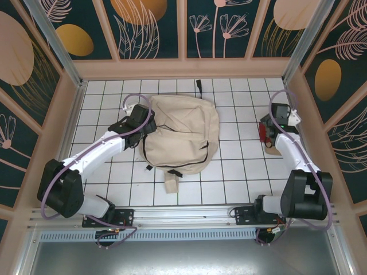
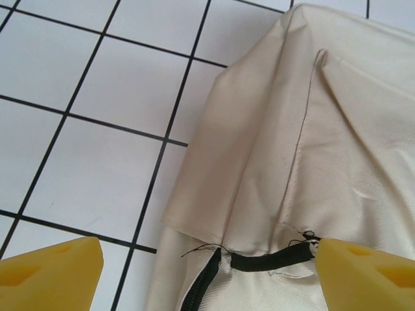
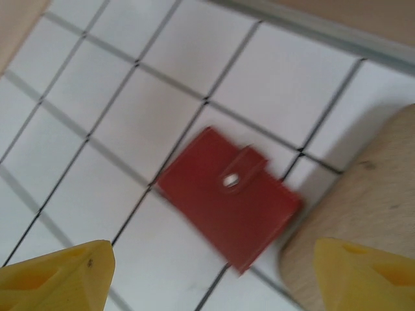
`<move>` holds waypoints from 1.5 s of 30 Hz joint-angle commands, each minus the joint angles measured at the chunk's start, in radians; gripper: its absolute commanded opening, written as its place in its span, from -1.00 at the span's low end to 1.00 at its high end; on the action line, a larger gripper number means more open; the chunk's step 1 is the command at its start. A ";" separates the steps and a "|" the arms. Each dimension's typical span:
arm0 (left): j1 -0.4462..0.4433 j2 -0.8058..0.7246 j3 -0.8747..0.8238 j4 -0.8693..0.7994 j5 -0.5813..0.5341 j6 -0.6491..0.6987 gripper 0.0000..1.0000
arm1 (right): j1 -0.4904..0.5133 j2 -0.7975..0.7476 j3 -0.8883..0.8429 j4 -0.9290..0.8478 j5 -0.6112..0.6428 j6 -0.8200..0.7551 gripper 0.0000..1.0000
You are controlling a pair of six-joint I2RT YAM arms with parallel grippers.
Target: Pack the student bag
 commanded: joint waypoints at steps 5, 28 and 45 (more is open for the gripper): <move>0.009 -0.023 0.025 -0.003 -0.016 0.028 0.77 | -0.169 0.045 -0.055 -0.066 0.035 0.051 0.88; 0.014 -0.011 0.023 -0.003 -0.006 0.042 0.81 | -0.309 0.360 0.057 0.043 -0.158 0.026 0.97; 0.015 0.014 0.048 0.003 0.029 0.035 0.81 | -0.270 0.260 -0.046 0.005 -0.138 -0.055 0.47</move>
